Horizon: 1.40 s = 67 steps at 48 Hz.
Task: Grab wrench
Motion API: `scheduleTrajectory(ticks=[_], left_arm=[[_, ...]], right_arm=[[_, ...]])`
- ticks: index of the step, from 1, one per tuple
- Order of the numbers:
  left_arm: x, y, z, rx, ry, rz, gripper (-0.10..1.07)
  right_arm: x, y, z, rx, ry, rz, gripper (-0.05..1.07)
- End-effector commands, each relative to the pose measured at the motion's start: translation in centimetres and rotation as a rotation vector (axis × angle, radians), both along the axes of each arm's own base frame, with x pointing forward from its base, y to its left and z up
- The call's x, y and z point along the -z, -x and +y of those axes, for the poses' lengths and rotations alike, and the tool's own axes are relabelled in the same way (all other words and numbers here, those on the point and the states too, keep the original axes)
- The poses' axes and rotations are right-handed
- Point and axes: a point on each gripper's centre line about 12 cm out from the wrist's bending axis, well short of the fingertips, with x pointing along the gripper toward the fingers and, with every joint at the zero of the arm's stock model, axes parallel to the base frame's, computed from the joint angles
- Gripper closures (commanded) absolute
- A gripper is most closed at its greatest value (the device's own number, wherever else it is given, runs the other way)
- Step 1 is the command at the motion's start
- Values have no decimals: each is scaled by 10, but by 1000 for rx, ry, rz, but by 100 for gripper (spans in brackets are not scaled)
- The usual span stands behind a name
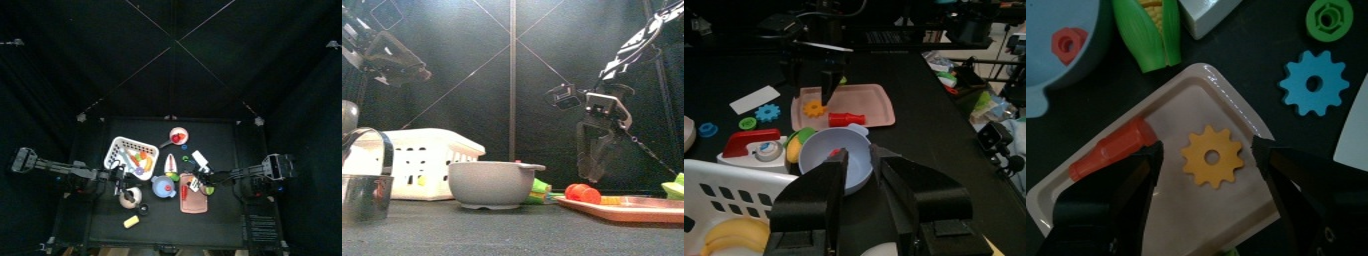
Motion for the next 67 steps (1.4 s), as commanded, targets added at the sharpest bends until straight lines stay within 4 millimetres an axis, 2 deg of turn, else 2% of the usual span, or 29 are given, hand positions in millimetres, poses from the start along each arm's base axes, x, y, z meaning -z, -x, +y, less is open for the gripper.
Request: scheduleTrajectory(ticks=[1,7,15,21,26,31,37,42,47,54,59,63,67], left_arm=[[-2,-2,1,-15,27,20,29],[-5,-2,2,-57,128,121,29],[-24,-11,13,-130,247,199,29],[-43,-16,28,-192,292,200,29],[-60,-19,38,-241,398,224,29],[-79,-21,44,-251,465,294,29],[-98,-24,51,-260,467,355,29],[-109,-25,67,-337,538,409,29],[-114,-21,79,-441,581,511,30],[-116,-10,92,-624,492,651,30],[-119,-2,98,-791,469,667,30],[-112,-2,96,-884,472,646,30],[-91,-3,90,-966,465,657,30]], right_arm=[[-22,-11,-3,12,7,-56,3],[-49,-17,-5,-4,37,-132,3],[-71,-23,-8,-120,153,-231,3],[-73,-20,-11,-164,217,-229,3],[-70,-13,-13,-190,263,-206,3],[-66,-6,-14,-199,279,-190,3],[-66,-2,-19,-171,271,-181,3],[-64,-1,-19,-171,269,-176,3],[-63,1,-19,-173,271,-171,3],[-58,4,-19,-173,267,-156,3],[-55,6,-19,-169,261,-149,3],[-52,8,-18,-169,258,-140,3],[-52,9,-18,-170,258,-140,3]])
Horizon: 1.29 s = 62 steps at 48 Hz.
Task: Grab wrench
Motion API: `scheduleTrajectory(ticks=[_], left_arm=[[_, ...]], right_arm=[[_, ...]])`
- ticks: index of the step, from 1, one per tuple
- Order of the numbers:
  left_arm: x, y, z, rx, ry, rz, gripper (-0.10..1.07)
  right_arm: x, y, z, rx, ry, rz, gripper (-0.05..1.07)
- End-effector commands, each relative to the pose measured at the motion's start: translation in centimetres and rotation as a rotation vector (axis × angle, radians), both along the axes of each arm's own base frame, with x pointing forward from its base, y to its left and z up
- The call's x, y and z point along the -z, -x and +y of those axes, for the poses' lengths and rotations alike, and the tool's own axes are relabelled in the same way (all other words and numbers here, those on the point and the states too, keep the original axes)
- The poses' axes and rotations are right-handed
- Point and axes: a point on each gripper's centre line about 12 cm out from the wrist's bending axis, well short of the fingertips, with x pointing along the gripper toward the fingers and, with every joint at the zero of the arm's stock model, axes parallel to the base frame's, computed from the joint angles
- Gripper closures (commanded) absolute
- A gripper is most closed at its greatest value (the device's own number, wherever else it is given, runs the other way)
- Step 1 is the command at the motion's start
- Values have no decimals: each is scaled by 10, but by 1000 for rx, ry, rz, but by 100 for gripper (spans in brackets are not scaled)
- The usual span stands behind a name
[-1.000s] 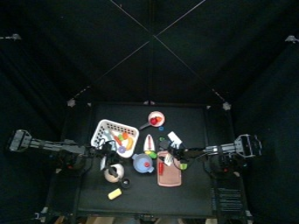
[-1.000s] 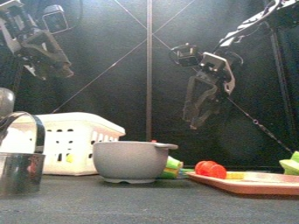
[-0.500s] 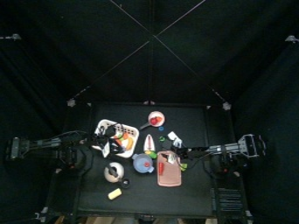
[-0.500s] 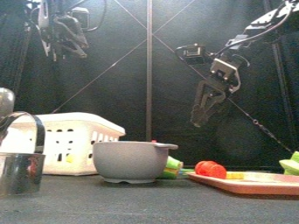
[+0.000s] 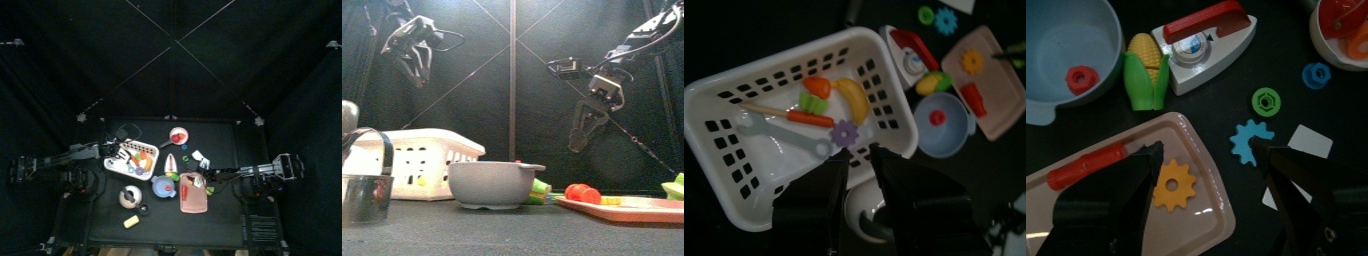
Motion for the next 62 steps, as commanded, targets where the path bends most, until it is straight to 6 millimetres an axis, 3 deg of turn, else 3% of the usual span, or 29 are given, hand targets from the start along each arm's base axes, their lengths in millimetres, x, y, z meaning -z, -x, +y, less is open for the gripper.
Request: scheduleTrajectory(ticks=[1,6,23,39,49,62], left_arm=[[15,-2,-5,-71,-55,30,30],[40,-2,-11,-142,-43,73,30],[92,-1,-9,-335,30,55,28],[109,-1,0,-377,73,37,19],[140,10,8,-502,166,115,15],[156,-1,21,-552,176,168,16]], right_arm=[[-10,0,-1,4,-3,-35,3],[-9,0,-1,4,-4,-31,3],[-6,3,-2,11,-4,-22,3],[-2,4,-1,-12,-4,-24,3],[2,8,0,-17,-4,-16,3],[1,10,-1,-30,13,-17,3]])
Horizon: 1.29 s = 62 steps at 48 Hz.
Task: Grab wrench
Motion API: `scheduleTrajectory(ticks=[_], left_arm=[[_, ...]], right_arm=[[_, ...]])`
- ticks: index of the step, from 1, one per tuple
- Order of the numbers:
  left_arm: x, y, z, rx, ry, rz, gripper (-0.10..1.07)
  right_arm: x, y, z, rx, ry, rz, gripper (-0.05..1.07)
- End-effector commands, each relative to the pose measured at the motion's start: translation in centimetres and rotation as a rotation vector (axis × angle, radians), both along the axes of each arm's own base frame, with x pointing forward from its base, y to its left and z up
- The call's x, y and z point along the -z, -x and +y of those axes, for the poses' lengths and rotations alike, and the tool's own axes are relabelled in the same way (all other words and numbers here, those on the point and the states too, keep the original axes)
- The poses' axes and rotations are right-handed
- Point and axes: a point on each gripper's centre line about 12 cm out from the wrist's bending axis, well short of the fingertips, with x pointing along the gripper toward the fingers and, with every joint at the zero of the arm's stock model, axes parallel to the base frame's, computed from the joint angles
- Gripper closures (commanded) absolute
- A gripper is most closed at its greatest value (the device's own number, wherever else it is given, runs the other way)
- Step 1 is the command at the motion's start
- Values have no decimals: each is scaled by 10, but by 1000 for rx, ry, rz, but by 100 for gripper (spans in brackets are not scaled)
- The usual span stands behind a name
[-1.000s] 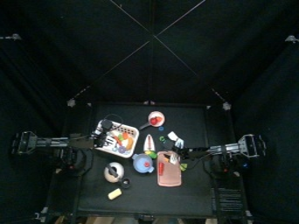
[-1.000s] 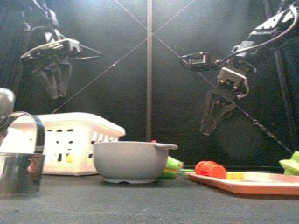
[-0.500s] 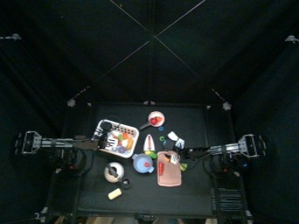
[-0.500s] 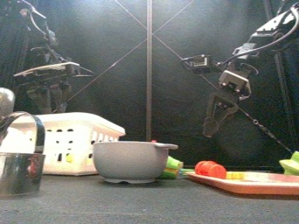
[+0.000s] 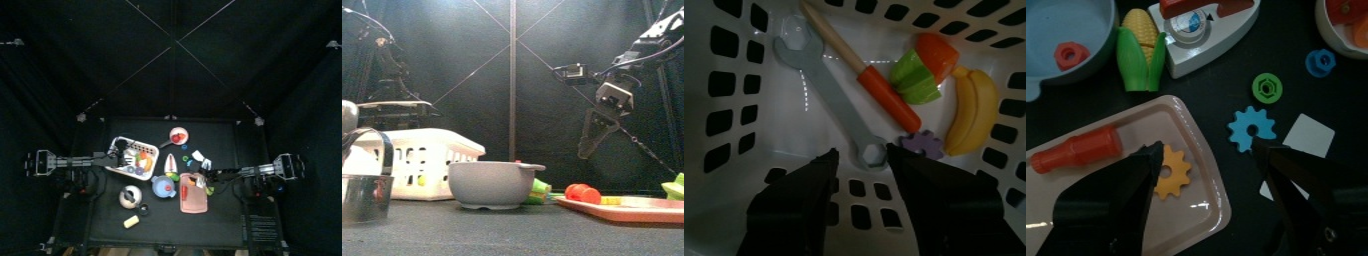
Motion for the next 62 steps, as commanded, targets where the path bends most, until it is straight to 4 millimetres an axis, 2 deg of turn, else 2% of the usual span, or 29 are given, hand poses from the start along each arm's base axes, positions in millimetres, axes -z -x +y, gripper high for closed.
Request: scheduleTrajectory(ticks=[1,10,28,62], left_arm=[[1,-8,7,-21,-1,1,16],[16,-9,16,-48,15,26,16],[37,-12,18,-74,63,-17,16],[46,-10,24,-91,70,-15,15]], right_arm=[[-10,-1,-1,-6,8,-35,3],[-10,-2,-1,-8,10,-33,3],[-10,-1,-1,-6,10,-35,3],[-10,-2,-1,-6,10,-35,3]])
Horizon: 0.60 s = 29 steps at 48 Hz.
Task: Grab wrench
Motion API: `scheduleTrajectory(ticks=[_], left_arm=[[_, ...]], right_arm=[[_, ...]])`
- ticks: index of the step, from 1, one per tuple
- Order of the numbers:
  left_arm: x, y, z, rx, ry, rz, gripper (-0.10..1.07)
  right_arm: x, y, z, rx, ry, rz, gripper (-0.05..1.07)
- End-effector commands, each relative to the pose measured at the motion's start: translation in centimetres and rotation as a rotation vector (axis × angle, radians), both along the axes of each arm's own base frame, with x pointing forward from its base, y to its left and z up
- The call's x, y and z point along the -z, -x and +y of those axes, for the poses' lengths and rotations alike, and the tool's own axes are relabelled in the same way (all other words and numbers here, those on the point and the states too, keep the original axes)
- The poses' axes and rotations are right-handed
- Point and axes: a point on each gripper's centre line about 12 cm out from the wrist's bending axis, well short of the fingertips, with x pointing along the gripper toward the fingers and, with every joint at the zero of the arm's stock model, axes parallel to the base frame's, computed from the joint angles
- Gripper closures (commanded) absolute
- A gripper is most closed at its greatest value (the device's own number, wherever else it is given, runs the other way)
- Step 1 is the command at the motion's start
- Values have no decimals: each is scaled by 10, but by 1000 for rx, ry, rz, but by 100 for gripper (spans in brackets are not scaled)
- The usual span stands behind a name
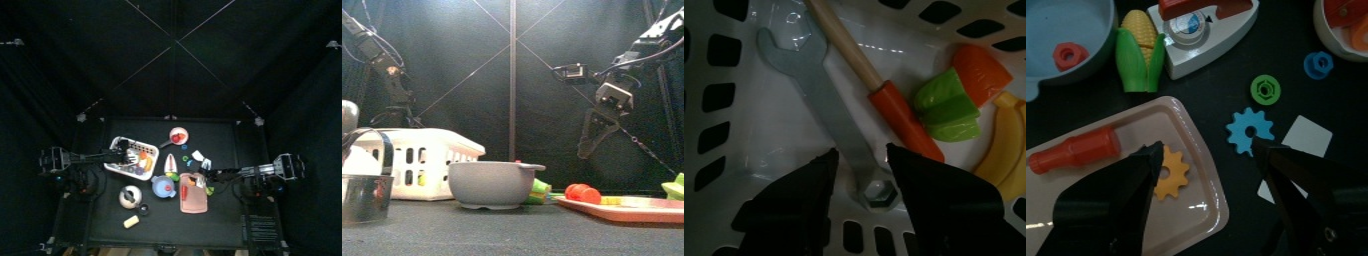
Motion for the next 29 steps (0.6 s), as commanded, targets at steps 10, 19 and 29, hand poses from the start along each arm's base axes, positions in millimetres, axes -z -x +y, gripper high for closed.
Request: scheduleTrajectory(ticks=[10,19,29], left_arm=[[6,0,3,-4,1,-10,15],[10,2,2,0,6,-9,15],[12,2,2,0,7,-14,16]], right_arm=[[-10,-2,-1,-2,3,-35,3],[-10,-1,-1,-3,4,-34,3],[-10,-1,-1,-2,3,-34,3]])
